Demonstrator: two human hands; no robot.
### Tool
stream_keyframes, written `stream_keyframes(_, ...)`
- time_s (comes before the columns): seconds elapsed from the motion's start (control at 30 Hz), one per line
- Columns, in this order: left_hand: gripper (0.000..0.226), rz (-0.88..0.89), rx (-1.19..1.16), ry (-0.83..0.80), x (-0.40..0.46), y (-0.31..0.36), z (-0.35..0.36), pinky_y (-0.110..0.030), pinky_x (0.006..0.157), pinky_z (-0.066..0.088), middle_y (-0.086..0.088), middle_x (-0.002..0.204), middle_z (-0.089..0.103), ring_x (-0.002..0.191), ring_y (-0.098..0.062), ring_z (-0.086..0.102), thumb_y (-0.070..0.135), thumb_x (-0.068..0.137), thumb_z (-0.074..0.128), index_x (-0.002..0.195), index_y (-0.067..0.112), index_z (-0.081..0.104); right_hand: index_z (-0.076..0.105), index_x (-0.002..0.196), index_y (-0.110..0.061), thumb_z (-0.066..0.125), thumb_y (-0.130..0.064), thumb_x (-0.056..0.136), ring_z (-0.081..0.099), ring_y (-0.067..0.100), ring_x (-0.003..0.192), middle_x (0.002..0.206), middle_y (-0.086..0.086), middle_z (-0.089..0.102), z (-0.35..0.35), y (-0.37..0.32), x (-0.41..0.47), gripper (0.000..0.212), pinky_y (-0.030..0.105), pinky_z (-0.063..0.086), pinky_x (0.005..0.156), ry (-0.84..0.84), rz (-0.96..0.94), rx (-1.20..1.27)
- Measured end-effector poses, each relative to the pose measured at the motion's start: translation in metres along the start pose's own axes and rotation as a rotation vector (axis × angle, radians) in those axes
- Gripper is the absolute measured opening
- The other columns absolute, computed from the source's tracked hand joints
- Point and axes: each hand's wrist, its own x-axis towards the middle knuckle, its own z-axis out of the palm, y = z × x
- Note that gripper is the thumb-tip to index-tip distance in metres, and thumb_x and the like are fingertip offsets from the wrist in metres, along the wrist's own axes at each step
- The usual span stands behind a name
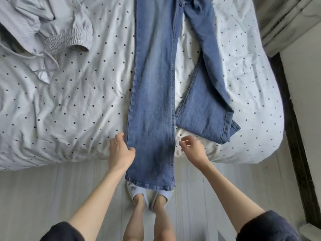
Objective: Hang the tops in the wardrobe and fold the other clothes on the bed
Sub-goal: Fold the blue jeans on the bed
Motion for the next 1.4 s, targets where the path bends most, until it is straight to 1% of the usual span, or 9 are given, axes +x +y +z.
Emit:
stream_keyframes(0.1,0.047,0.285,0.010,0.022,-0.005,0.042,0.012,-0.032,0.099,0.032,-0.011,0.132,0.040,0.124,-0.026,0.041,0.005,0.087,0.054,0.132,0.010,0.042,0.058,0.105,-0.008,0.049,-0.020,0.094,0.059,0.030,0.098,0.104,0.010,0.065,-0.040,0.006,0.006,0.019,0.033,0.042,0.079,0.497,0.010,0.024)
stream_keyframes(0.2,0.042,0.465,0.028,-0.091,-0.010,0.081,0.034,-0.028,0.100,0.028,-0.010,0.134,0.043,0.127,-0.024,0.040,0.004,0.090,0.052,0.131,0.009,0.045,0.054,0.116,-0.006,0.046,-0.018,0.094,0.049,0.032,0.110,0.117,0.015,0.056,-0.088,0.024,0.024,0.027,0.038,0.038,0.088,0.667,-0.001,-0.057)
stream_keyframes(0.4,0.046,0.522,0.086,-0.197,-0.014,0.122,0.072,-0.025,0.108,0.018,-0.007,0.146,0.038,0.134,-0.024,0.032,0.010,0.093,0.049,0.139,0.012,0.041,0.060,0.113,-0.010,0.058,-0.029,0.089,0.050,0.032,0.106,0.113,0.013,0.058,-0.116,0.045,0.050,0.031,0.038,0.041,0.089,0.402,-0.024,-0.175)
stream_keyframes(0.67,0.037,0.527,0.290,-0.171,-0.026,0.153,0.089,-0.031,0.097,0.035,-0.004,0.131,0.043,0.126,-0.021,0.037,0.023,0.098,0.043,0.134,0.019,0.049,0.059,0.089,0.002,0.050,-0.026,0.096,0.046,0.012,0.064,0.075,0.004,0.051,-0.105,0.068,0.026,0.031,0.022,0.038,0.060,0.068,0.075,0.460)
stream_keyframes(0.8,0.038,0.517,0.172,-0.253,-0.035,0.185,0.110,-0.028,0.099,0.032,-0.005,0.131,0.046,0.125,-0.023,0.042,0.039,0.095,0.048,0.128,0.021,0.053,0.061,0.085,-0.003,0.054,-0.020,0.095,0.042,0.010,0.062,0.067,0.001,0.045,-0.110,0.070,0.009,0.020,0.026,0.038,0.068,-0.011,0.001,0.725)
stream_keyframes(1.0,0.043,0.313,0.206,-0.156,-0.051,0.216,0.135,-0.032,0.073,0.035,-0.010,0.116,0.056,0.106,-0.033,0.054,0.044,0.085,0.059,0.107,0.013,0.041,0.069,0.074,-0.008,0.064,-0.010,0.085,0.034,0.004,0.053,0.056,-0.004,0.040,-0.114,0.068,-0.006,0.013,0.017,0.027,0.053,-0.063,-0.199,0.463)
stream_keyframes(1.1,0.021,0.233,-0.014,-0.112,-0.046,0.209,0.125,-0.034,0.081,0.045,-0.014,0.118,0.059,0.105,-0.033,0.056,0.019,0.093,0.048,0.112,0.009,0.051,0.071,0.074,-0.010,0.063,-0.015,0.084,0.042,0.007,0.062,0.062,0.000,0.049,-0.115,0.084,-0.016,0.013,0.024,0.033,0.061,-0.059,-0.164,0.412)
stream_keyframes(1.23,0.028,-0.054,-0.764,-0.415,-0.048,0.184,0.097,-0.040,0.082,0.051,-0.013,0.118,0.059,0.098,-0.026,0.061,0.008,0.099,0.043,0.126,0.007,0.049,0.058,0.061,-0.017,0.063,-0.017,0.083,0.055,0.014,0.059,0.057,-0.001,0.057,-0.122,0.120,-0.036,0.023,0.030,0.045,0.066,0.090,0.056,0.383)
stream_keyframes(1.4,0.030,-0.071,-0.924,-0.635,-0.072,0.171,0.083,-0.039,0.084,0.049,-0.015,0.117,0.060,0.108,-0.028,0.059,0.004,0.101,0.034,0.128,0.009,0.047,0.057,0.073,-0.014,0.060,-0.025,0.088,0.055,0.010,0.059,0.067,-0.001,0.062,-0.127,0.119,-0.061,0.019,0.022,0.045,0.059,-0.327,0.208,0.162)
